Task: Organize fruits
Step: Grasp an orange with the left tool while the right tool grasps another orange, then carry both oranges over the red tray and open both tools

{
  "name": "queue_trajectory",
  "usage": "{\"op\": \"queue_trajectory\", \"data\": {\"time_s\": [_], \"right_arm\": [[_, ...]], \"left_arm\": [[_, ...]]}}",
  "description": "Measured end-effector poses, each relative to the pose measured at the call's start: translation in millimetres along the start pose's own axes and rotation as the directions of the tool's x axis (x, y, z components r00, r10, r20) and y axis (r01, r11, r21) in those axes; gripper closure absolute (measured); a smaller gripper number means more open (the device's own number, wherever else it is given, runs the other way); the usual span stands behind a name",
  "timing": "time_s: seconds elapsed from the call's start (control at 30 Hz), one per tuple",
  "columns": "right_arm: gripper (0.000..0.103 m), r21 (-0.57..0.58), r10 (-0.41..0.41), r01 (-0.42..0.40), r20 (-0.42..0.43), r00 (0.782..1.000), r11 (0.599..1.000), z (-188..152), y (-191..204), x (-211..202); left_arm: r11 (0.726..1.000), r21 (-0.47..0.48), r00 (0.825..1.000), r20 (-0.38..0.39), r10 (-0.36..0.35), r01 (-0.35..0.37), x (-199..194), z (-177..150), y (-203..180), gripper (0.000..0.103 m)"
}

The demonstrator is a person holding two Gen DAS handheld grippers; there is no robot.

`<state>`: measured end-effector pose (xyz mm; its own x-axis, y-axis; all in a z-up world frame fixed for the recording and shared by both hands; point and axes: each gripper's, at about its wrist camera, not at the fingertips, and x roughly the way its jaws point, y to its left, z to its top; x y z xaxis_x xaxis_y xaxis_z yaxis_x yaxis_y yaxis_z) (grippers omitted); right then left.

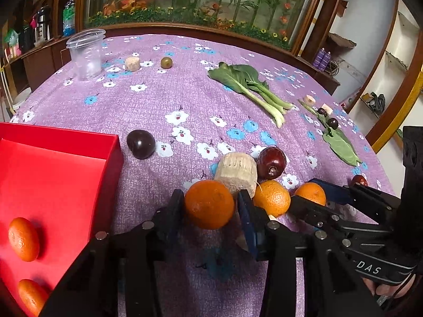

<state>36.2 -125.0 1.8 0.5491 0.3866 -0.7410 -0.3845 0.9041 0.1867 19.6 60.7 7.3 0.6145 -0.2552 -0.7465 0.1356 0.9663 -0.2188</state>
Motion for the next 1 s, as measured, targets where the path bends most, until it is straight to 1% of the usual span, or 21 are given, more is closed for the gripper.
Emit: {"op": "queue_trajectory", "data": {"time_s": [0.07,0.1,0.17,0.3,0.43,0.5,0.63,0.7,0.77,0.9,1.0], "right_arm": [[0.05,-0.011,-0.014,0.014,-0.002,1.0,1.0,0,2,1],[0.05,-0.02,-0.025,0.025,-0.004,1.0,0.999,1,4,1],[0.053,-0.031,-0.043,0.043,-0.006,0.999,0.999,0,6,2],[0.064,-0.025,-0.053,0.053,-0.004,0.999,0.998,0,4,1],[0.065,-0.011,-0.071,0.071,-0.001,0.997,0.997,0,4,0],[0.066,-0.015,-0.091,0.091,-0.002,0.996,0.996,-2,6,-2],[0.066,-0.012,-0.098,0.098,0.01,0.995,0.995,-7,13,-17],[0.066,-0.012,-0.095,0.095,0.023,0.995,0.995,-7,19,-26],[0.066,-0.02,-0.089,0.09,0.043,0.995,0.996,-6,27,-37],[0.066,-0.065,-0.072,0.078,0.088,0.994,0.995,-4,52,-61],[0.065,-0.097,-0.052,0.063,0.107,0.993,0.993,-1,72,-70]], "left_arm": [[1.0,0.0,1.0,-0.001,0.001,-0.001,0,0,0,0.064],[1.0,-0.001,1.0,-0.001,0.001,-0.001,0,0,1,0.069],[1.0,-0.004,1.0,0.0,-0.001,0.001,0,0,1,0.069],[1.0,-0.003,1.0,0.003,-0.002,0.002,0,0,2,0.07],[1.0,-0.019,1.0,0.003,-0.014,0.014,-5,-2,3,0.07],[0.999,-0.036,0.999,0.02,-0.034,0.034,-18,-5,3,0.07],[0.998,-0.04,0.996,0.07,-0.049,0.052,-52,-10,1,0.07],[0.997,-0.056,0.994,0.102,-0.048,0.054,-72,-12,6,0.07],[0.994,-0.094,0.99,0.134,-0.042,0.055,-94,-15,18,0.07],[0.98,-0.196,0.981,0.192,0.016,0.023,-135,-25,58,0.07],[0.958,-0.284,0.974,0.207,0.095,-0.033,-161,-42,96,0.07]]}}
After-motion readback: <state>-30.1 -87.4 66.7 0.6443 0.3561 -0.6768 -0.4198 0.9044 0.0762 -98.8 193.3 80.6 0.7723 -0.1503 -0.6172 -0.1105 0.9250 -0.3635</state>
